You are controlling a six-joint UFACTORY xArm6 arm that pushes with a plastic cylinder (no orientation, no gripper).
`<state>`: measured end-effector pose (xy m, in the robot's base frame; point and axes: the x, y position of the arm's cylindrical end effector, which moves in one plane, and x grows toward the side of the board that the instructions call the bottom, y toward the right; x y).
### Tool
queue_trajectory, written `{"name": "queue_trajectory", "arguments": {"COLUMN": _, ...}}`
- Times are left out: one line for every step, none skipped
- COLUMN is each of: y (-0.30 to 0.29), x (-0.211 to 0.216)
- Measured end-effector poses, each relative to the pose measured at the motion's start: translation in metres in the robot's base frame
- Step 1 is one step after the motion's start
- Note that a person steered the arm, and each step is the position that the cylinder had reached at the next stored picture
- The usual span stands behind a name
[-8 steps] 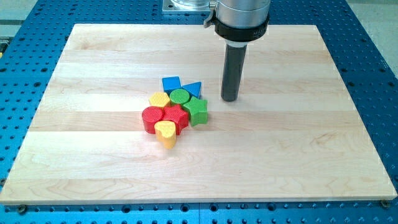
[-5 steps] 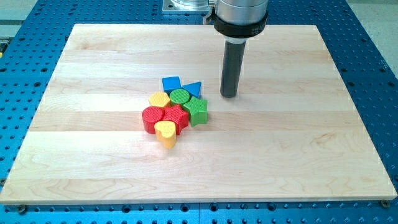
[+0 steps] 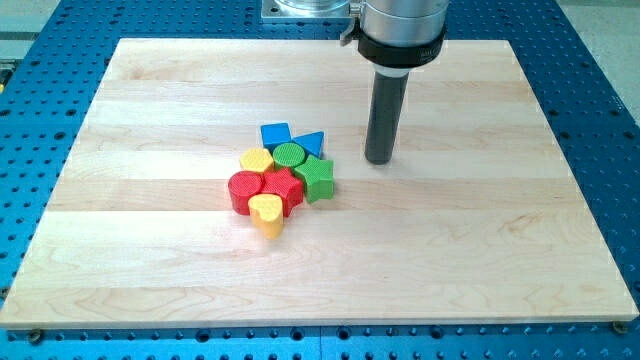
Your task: Slightly push the yellow heart towards the left
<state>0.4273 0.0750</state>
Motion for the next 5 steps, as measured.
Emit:
{"name": "queue_trajectory", "arguments": {"y": 0.000, "x": 0.003}}
{"name": "queue_trajectory", "arguments": {"y": -0.006, "x": 0.034}}
{"name": "queue_trajectory", "arguments": {"y": -0.016, "x": 0.048}}
{"name": "queue_trajectory", "arguments": {"y": -0.034, "x": 0.075}}
{"name": "queue_trajectory", "arguments": {"y": -0.049, "x": 0.074}}
